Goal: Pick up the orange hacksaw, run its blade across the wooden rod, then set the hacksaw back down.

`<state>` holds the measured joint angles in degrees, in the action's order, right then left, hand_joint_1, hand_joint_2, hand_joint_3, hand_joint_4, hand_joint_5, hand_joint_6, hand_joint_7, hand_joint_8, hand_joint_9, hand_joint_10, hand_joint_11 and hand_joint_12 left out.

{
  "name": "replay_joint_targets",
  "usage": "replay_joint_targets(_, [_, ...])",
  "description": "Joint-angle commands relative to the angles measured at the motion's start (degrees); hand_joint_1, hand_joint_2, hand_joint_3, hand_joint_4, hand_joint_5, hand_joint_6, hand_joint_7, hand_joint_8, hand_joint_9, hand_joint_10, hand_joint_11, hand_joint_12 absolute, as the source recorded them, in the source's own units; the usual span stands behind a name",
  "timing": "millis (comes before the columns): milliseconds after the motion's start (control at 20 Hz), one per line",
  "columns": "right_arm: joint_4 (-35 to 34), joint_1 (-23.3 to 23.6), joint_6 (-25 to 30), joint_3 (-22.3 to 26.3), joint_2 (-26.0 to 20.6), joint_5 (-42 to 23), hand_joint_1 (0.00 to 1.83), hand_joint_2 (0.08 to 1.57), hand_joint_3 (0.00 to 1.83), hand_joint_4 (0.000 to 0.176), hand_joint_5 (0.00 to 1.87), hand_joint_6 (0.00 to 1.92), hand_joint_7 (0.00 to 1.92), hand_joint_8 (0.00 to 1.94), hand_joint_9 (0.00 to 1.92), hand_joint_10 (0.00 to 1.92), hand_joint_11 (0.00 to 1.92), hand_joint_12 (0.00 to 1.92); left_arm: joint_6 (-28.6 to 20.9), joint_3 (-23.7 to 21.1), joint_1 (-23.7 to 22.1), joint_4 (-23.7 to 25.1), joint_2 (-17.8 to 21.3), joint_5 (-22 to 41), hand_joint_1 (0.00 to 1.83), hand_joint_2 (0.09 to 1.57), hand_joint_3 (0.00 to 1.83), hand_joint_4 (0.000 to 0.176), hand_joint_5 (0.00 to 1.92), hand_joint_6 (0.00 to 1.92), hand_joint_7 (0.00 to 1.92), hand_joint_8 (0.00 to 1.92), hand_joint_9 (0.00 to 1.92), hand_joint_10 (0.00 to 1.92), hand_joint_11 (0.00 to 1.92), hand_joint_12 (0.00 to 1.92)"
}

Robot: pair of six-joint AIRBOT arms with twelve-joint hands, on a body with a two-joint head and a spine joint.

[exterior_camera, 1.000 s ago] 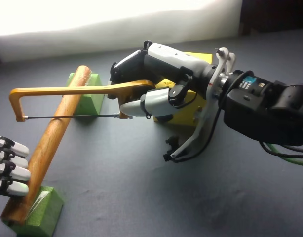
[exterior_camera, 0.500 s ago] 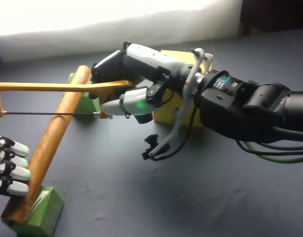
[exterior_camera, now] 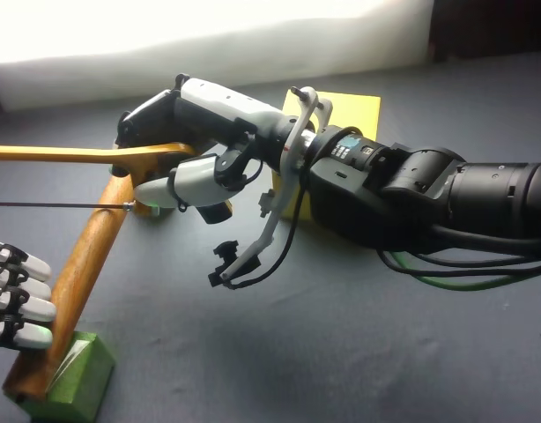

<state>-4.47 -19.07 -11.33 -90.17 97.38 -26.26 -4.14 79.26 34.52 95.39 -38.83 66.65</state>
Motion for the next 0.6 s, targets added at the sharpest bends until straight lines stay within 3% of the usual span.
replay_joint_targets(0, [-0.4,1.0,1.2,-0.1,0.0,-7.0,1.26,1.14,0.0,0.0,0.87,0.96,1.02,1.16,1.04,1.03,0.95,1.36,0.1,0.1,-0.2,-1.2,-0.3,0.6,0.03,1.26,0.0,0.0,0.08,0.0,0.1,0.0,0.08,0.0,0.0,0.17])
replay_joint_targets(250, [-0.4,-0.2,1.3,1.0,-0.6,-7.2,1.26,1.13,0.0,0.0,0.88,0.96,1.04,1.11,1.05,1.03,0.95,1.36,0.1,0.1,-0.1,-1.2,-0.3,0.6,0.04,1.25,0.0,0.0,0.06,0.0,0.07,0.0,0.06,0.0,0.0,0.12])
replay_joint_targets(550, [-0.4,-2.6,-0.5,5.8,-5.1,-6.9,1.26,1.13,0.0,0.0,0.88,0.96,1.03,1.13,1.05,1.04,0.95,1.38,0.1,0.0,0.0,-1.2,-0.2,0.6,0.06,1.25,0.0,0.0,0.1,0.0,0.11,0.0,0.1,0.01,0.0,0.24])
